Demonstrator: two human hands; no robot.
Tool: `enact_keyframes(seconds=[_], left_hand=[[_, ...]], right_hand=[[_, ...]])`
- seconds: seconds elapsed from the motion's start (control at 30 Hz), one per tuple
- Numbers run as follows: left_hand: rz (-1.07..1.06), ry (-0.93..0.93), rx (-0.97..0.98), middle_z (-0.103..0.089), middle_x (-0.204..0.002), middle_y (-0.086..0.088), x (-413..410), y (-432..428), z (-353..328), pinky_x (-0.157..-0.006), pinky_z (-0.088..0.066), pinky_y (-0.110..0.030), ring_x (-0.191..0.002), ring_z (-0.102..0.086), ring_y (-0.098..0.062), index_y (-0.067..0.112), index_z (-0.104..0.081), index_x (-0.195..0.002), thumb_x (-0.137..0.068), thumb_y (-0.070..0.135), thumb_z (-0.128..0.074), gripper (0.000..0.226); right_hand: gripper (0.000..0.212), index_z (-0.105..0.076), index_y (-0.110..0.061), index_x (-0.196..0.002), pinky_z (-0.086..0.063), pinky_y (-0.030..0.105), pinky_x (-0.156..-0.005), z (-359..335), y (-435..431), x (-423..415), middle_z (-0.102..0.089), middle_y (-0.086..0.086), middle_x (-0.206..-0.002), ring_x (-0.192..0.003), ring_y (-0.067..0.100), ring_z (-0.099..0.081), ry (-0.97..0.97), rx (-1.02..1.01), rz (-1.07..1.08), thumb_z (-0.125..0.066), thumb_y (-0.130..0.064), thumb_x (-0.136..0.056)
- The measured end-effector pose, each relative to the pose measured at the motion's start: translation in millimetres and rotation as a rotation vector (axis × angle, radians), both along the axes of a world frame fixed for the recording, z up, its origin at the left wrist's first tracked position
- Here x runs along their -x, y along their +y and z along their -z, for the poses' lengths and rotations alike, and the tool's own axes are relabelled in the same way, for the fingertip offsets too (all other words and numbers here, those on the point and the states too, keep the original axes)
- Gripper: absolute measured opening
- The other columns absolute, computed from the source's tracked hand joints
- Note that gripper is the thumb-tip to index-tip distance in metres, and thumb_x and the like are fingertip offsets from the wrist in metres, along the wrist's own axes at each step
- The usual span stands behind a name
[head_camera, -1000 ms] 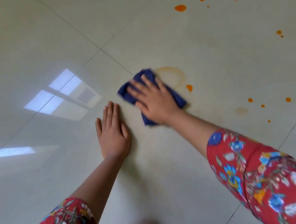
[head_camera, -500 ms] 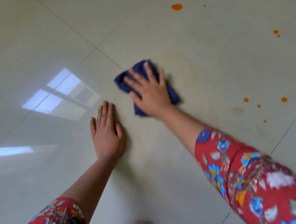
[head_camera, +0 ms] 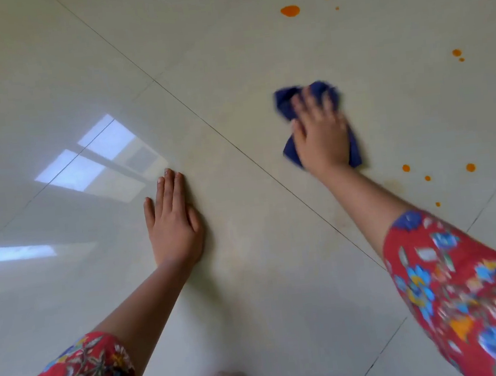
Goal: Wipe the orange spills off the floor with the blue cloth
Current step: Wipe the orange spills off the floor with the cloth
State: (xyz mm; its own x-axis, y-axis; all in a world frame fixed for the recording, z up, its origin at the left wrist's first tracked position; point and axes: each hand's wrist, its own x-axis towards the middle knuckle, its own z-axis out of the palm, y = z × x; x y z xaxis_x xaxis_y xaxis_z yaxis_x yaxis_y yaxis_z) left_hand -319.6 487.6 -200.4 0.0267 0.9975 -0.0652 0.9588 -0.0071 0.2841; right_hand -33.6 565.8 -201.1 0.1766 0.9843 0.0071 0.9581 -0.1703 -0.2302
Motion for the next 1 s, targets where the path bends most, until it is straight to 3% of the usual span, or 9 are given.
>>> enact_keyframes(seconds=[0.1, 0.3, 0.4, 0.47, 0.67, 0.77, 0.9, 0.93, 1.0], left_hand=[[0.008, 0.008, -0.001, -0.01, -0.162, 0.004, 0, 1, -1, -0.121, -0.004, -0.039, -0.149, -0.006, -0.011, 0.019, -0.018, -0.154, -0.09, 0.024, -0.023, 0.064], [0.005, -0.012, -0.014, -0.016, -0.161, 0.002, 2, 2, -1, -0.12, -0.009, -0.042, -0.148, -0.012, -0.013, 0.018, -0.023, -0.153, -0.09, 0.024, -0.026, 0.063], [0.014, -0.029, -0.016, -0.019, -0.16, 0.002, 3, 3, -1, -0.12, -0.01, -0.041, -0.148, -0.012, -0.013, 0.018, -0.025, -0.152, -0.092, 0.022, -0.029, 0.061], [0.023, -0.034, -0.005, -0.016, -0.161, 0.004, 5, 0, -3, -0.121, -0.007, -0.039, -0.149, -0.009, -0.011, 0.02, -0.023, -0.153, -0.095, 0.025, -0.028, 0.059], [0.189, -0.021, -0.01, -0.013, -0.16, 0.012, 0, -3, -6, -0.121, -0.003, -0.035, -0.149, -0.005, -0.007, 0.028, -0.022, -0.153, -0.099, 0.038, -0.029, 0.055], [0.219, -0.001, 0.0, -0.014, -0.16, 0.011, -1, -2, -4, -0.121, -0.004, -0.035, -0.149, -0.005, -0.008, 0.028, -0.023, -0.152, -0.1, 0.042, -0.028, 0.055], [0.228, -0.013, -0.003, -0.014, -0.16, 0.01, 1, 0, -4, -0.121, -0.006, -0.034, -0.149, -0.007, -0.01, 0.028, -0.023, -0.152, -0.1, 0.042, -0.028, 0.055], [0.22, -0.028, -0.008, -0.015, -0.159, 0.01, 0, 0, -4, -0.121, -0.007, -0.034, -0.148, -0.008, -0.009, 0.028, -0.024, -0.152, -0.1, 0.041, -0.029, 0.054], [0.202, -0.048, -0.013, -0.018, -0.159, 0.011, -1, -2, -4, -0.121, -0.01, -0.035, -0.148, -0.01, -0.009, 0.028, -0.027, -0.151, -0.1, 0.036, -0.032, 0.052]], right_hand=[[0.054, -0.023, -0.026, -0.153, -0.013, 0.043, -0.117, -9, 53, 8, -0.014, -0.005, -0.163, -0.149, 0.027, -0.01, 0.017, 0.075, 0.207, -0.032, -0.038, -0.101], [0.055, -0.037, -0.028, -0.148, -0.017, 0.045, -0.115, 0, 25, 111, -0.029, -0.004, -0.158, -0.145, 0.03, -0.025, -0.07, 0.037, -0.586, -0.029, -0.04, -0.095], [0.052, -0.035, -0.034, -0.148, -0.015, 0.043, -0.116, 3, 2, 118, -0.026, -0.009, -0.159, -0.147, 0.023, -0.022, -0.047, 0.034, -0.744, -0.034, -0.044, -0.097], [0.052, -0.037, -0.034, -0.147, -0.016, 0.044, -0.115, -2, 20, 96, -0.028, -0.009, -0.158, -0.147, 0.025, -0.022, 0.007, 0.021, -0.62, -0.036, -0.041, -0.096], [0.053, -0.024, -0.033, -0.153, -0.005, 0.046, -0.119, -3, 31, -59, -0.014, -0.008, -0.162, -0.15, 0.026, -0.009, 0.006, 0.064, 0.33, -0.031, -0.042, -0.101], [0.054, -0.028, -0.029, -0.152, -0.013, 0.048, -0.118, -3, -2, -42, -0.019, -0.004, -0.162, -0.148, 0.03, -0.015, -0.049, 0.042, 0.21, -0.03, -0.041, -0.1], [0.052, -0.038, -0.029, -0.147, -0.022, 0.045, -0.115, -2, -80, 18, -0.03, -0.005, -0.158, -0.145, 0.026, -0.027, -0.07, 0.027, -0.466, -0.032, -0.041, -0.097], [0.052, -0.037, -0.031, -0.148, -0.02, 0.044, -0.115, -1, -80, 12, -0.029, -0.007, -0.158, -0.146, 0.024, -0.025, -0.067, 0.037, -0.523, -0.032, -0.041, -0.097], [0.052, -0.038, -0.03, -0.147, -0.022, 0.046, -0.116, 0, -63, -2, -0.03, -0.006, -0.158, -0.146, 0.026, -0.025, -0.071, 0.016, -0.326, -0.032, -0.041, -0.097]])
